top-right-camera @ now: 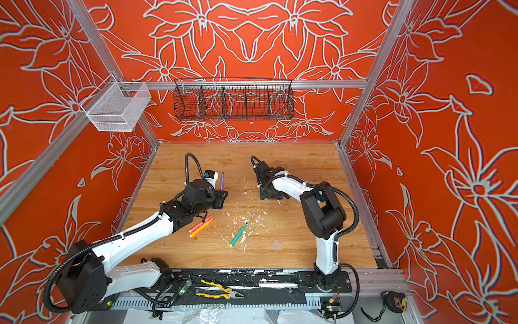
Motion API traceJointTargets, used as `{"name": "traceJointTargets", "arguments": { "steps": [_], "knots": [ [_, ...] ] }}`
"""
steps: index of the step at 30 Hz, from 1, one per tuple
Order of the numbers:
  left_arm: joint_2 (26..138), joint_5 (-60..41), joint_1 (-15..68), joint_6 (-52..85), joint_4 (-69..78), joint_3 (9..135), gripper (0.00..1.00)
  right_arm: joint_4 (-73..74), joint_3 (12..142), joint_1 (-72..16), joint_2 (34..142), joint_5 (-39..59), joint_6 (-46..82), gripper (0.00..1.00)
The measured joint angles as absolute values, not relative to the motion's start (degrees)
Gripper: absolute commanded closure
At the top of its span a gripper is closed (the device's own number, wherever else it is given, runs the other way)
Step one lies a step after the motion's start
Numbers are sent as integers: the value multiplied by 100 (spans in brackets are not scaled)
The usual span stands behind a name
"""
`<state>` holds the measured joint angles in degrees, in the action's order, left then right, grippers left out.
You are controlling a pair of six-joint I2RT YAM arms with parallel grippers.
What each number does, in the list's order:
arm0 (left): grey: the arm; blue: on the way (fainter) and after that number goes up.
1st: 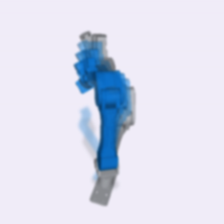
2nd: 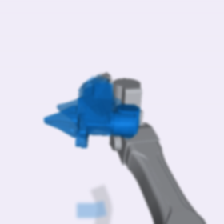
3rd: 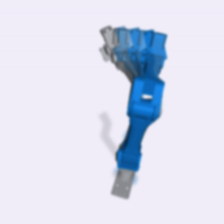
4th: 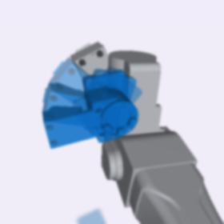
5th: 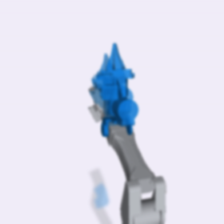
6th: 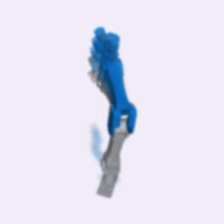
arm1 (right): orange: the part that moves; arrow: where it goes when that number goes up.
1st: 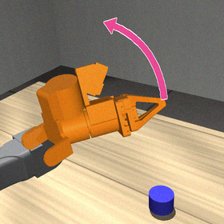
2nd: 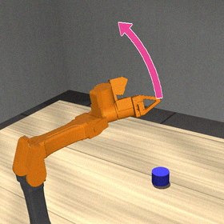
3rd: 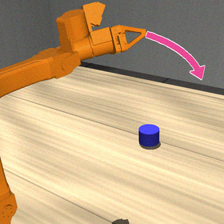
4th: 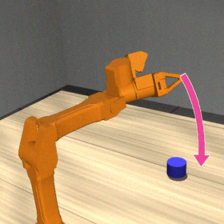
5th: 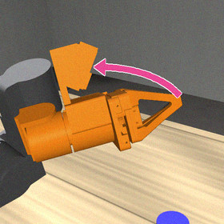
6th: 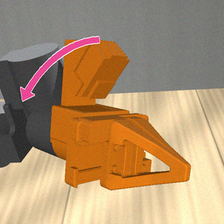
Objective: Insert the pens into the pen caps
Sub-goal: 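Move the right gripper away over the translucent pen caps, then grasp a translucent pen cap with the right gripper and lift it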
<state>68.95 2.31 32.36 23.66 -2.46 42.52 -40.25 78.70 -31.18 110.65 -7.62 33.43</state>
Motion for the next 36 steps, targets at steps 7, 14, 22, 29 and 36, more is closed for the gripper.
{"name": "traceJointTargets", "arguments": {
  "steps": [7,14,22,29,36],
  "knots": [
    [6888,228,3236,2366,-246,4252,100,-4025,7870,-3050,11238,-550,3354,47],
    [6840,228,3236,2366,-246,4252,100,-4025,7863,-2943,11238,-513,3441,58],
    [6775,231,3236,2366,-248,4250,100,-4016,7863,-2893,11297,-408,3474,64],
    [6775,224,3236,2366,-246,4250,100,-3931,7870,-2893,11369,-294,3500,74],
    [6775,217,3236,2366,-244,4250,100,-3905,7870,-2893,11369,-250,3511,84]
  ]
}}
